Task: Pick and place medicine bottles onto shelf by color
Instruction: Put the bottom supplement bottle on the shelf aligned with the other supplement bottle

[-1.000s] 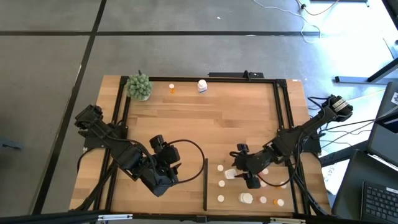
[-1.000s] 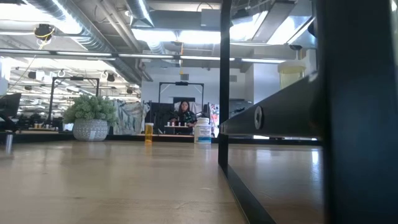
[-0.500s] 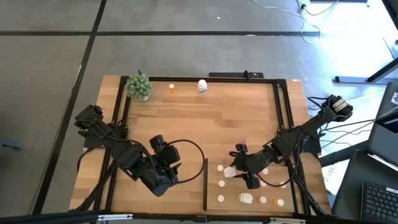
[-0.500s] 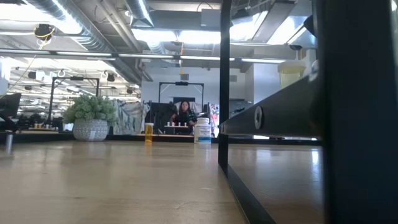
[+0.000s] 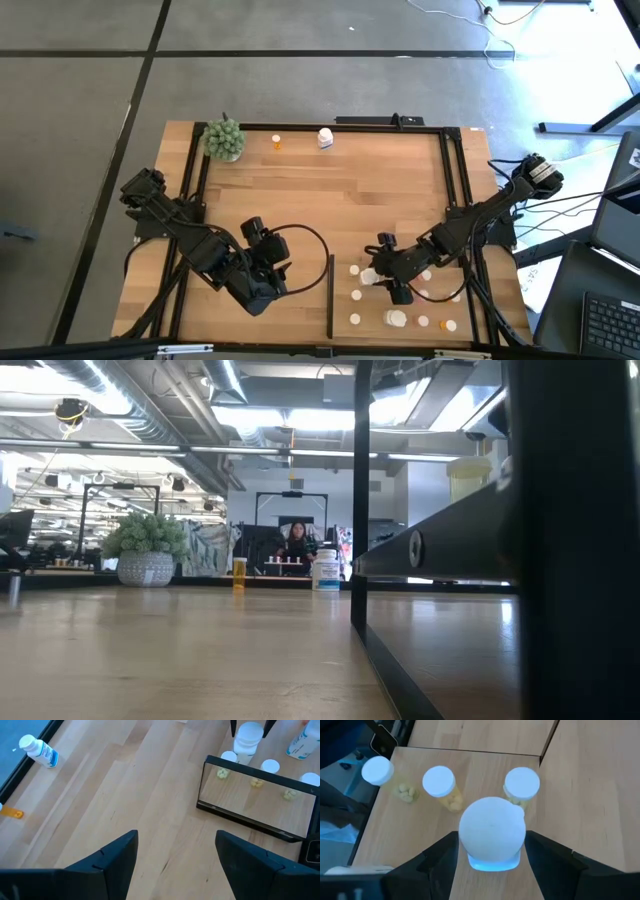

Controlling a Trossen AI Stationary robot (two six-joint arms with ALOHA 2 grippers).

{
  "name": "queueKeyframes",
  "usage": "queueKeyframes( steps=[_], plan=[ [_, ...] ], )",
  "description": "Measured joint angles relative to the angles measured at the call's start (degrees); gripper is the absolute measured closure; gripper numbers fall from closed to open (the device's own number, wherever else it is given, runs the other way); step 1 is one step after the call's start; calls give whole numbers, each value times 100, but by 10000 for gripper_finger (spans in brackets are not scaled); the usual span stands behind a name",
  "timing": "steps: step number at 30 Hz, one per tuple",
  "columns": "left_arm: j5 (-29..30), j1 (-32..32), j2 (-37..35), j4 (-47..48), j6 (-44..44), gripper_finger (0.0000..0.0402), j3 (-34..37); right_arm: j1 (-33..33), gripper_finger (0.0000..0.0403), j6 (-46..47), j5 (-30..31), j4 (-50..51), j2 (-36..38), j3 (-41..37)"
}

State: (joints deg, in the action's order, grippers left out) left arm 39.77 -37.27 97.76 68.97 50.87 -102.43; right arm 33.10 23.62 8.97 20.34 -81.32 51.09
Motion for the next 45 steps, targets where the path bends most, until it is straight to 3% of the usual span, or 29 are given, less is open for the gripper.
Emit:
queueKeyframes(
  steps=[10,19,30,45],
  plan=[
    [0,1,0,1,-1,141,0,0,177,170,183,-87,-19,0],
    [0,2,0,2,0,141,0,0,229,630,212,-96,-19,0],
    [-2,2,0,0,-2,141,0,21,214,1214,328,-90,-19,0],
    [-46,1,0,0,-44,141,0,937,224,1824,590,18,116,0]
  ],
)
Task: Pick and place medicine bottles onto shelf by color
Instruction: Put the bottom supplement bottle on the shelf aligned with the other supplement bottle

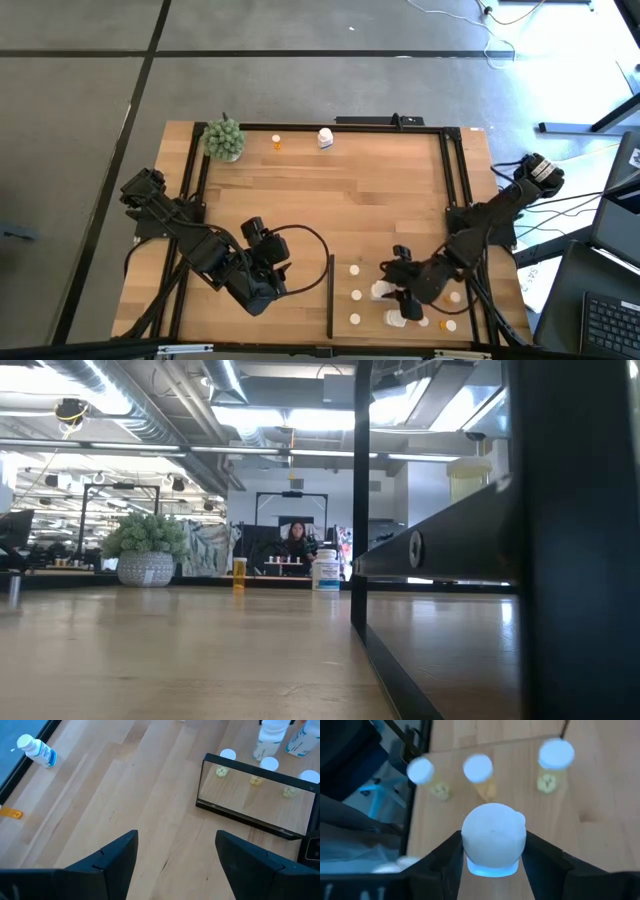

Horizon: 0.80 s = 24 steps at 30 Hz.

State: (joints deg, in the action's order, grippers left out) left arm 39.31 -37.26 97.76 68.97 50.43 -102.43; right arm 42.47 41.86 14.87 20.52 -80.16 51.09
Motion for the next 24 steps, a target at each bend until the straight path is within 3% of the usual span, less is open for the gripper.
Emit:
queueKeyframes(
  steps=[8,24],
  plan=[
    [0,1,1,1,-2,141,0,424,222,772,543,547,24,0],
    [0,12,2,0,-4,141,0,694,220,1183,671,970,46,26]
  ],
)
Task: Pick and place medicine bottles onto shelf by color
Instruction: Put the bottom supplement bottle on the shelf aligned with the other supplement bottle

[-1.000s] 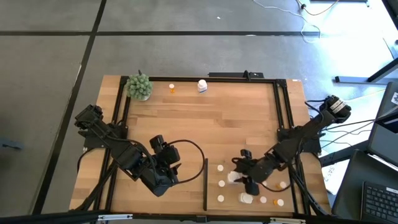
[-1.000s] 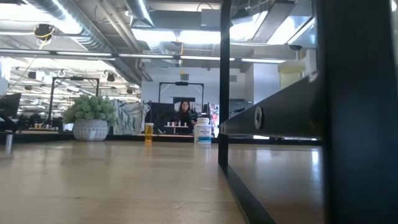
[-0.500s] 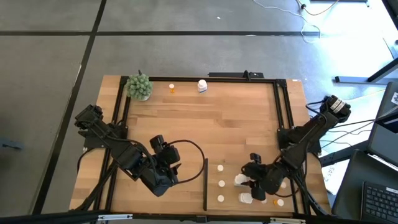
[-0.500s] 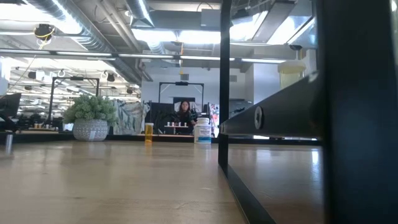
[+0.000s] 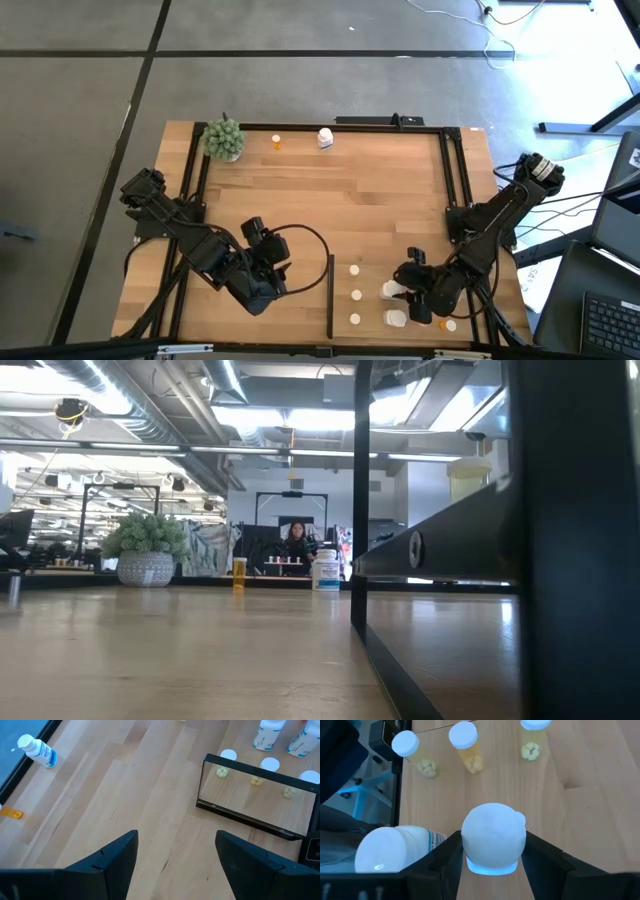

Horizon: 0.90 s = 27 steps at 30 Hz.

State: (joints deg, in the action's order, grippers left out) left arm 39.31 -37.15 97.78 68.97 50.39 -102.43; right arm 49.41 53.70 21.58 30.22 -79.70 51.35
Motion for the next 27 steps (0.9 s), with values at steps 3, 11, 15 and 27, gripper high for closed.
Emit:
queueKeyframes(
  steps=[3,11,15,27],
  plan=[
    [0,0,0,2,0,141,0,0,220,-11,10,14,-2,-1],
    [0,0,0,0,-2,141,0,-4,219,-12,-103,65,-9,-4],
    [0,0,0,0,-3,141,0,-4,219,-13,-114,67,-13,-7],
    [0,0,0,0,-4,141,0,-4,202,-12,-195,-42,-22,-22]
  ],
)
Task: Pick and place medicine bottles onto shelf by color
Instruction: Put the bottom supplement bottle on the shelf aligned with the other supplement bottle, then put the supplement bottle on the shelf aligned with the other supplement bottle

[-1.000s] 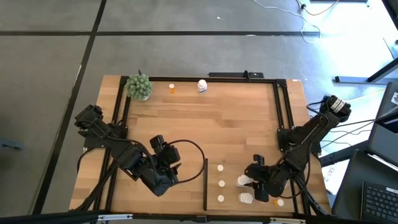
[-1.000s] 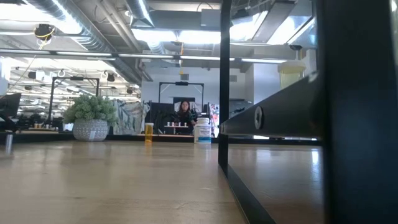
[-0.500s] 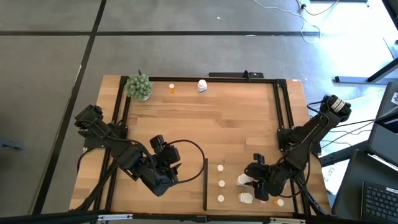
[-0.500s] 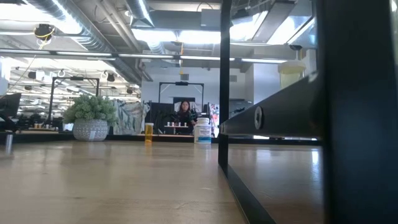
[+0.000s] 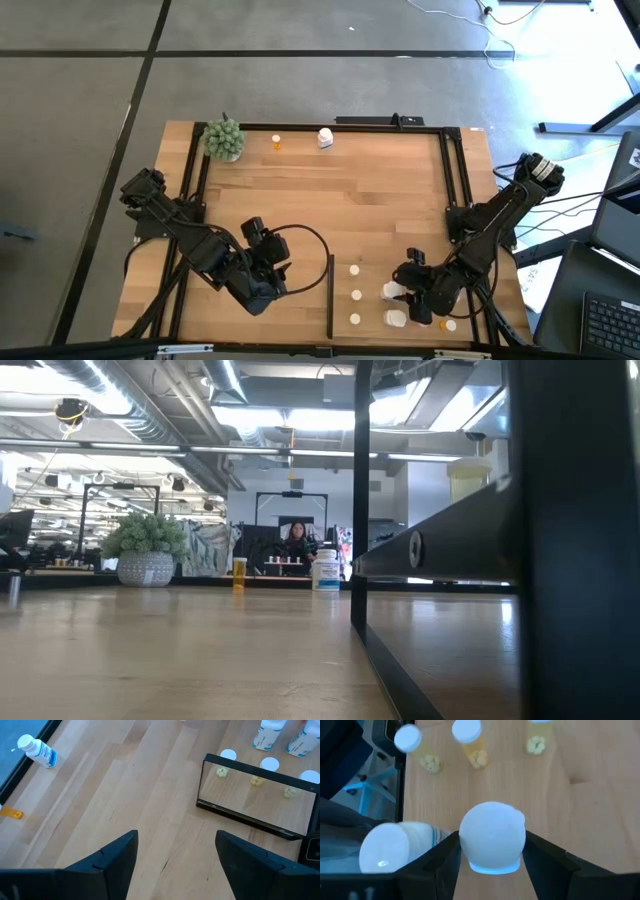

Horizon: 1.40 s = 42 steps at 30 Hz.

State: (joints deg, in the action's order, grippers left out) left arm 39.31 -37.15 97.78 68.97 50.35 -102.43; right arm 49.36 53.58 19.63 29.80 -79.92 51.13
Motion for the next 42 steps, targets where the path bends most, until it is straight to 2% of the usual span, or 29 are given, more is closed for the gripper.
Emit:
queueKeyframes(
  steps=[5,14,22,36,42],
  plan=[
    [0,0,0,0,0,141,0,2,183,9,-130,137,-44,-52],
    [0,0,0,2,0,141,2,-17,180,4,-321,-100,-24,-31],
    [0,0,0,0,-144,141,2,-17,179,-6,-301,-575,-5,-20],
    [0,0,0,0,-144,141,2,-17,179,-12,-275,-547,299,-9],
    [0,0,0,0,-144,141,2,-17,179,-36,-25,-554,536,-9]
  ],
)
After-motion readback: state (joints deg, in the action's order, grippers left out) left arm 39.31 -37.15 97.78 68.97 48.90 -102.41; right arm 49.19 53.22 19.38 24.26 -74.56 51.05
